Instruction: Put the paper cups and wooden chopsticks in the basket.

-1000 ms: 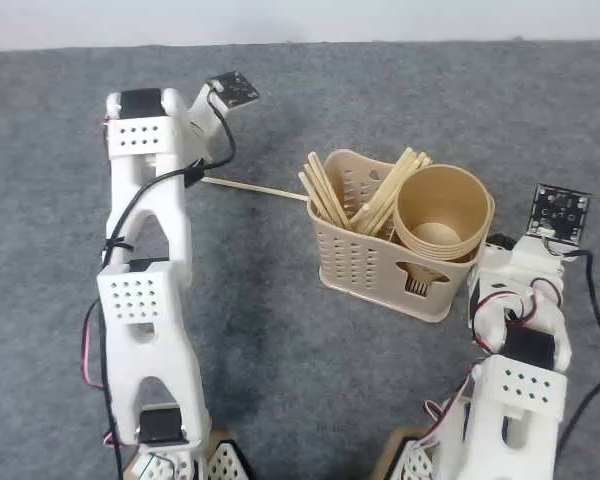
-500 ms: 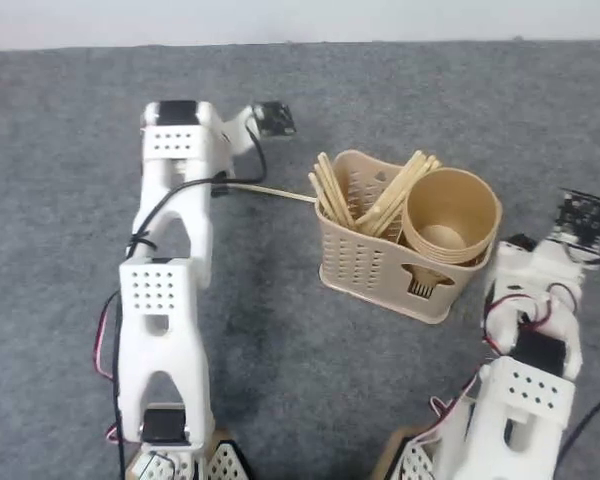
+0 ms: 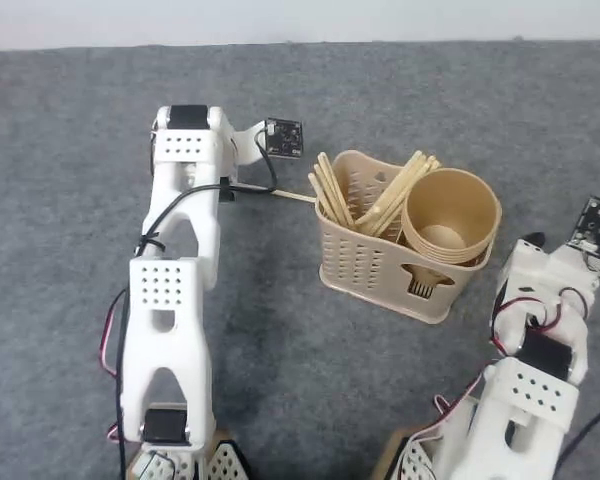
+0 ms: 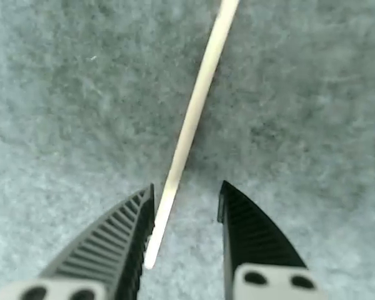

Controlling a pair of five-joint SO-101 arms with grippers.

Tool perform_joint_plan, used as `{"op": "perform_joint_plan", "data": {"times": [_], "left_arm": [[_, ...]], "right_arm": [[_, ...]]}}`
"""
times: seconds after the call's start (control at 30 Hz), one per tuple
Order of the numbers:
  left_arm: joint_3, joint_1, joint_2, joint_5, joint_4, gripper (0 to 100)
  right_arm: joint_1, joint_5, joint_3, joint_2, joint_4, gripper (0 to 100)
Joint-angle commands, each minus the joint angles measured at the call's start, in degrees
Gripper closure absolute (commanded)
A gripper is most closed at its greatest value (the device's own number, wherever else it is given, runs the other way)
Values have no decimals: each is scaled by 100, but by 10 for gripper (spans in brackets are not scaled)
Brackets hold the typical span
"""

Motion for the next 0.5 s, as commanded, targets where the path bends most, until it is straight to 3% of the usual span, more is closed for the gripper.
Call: {"op": "perform_joint_plan", "data": {"times": [0.0,0.2,0.47], "left_arm": [[-523,105,211,-158,-88,834],[-1270,211,1020,-149,-246,838],[-1297,273,1547,-149,-563,987]], "right_arm": [[57,-44,-53,-57,-92,849],[48,-44,-53,-57,-92,849],[40,-44,-44,-57,-92,849]]}}
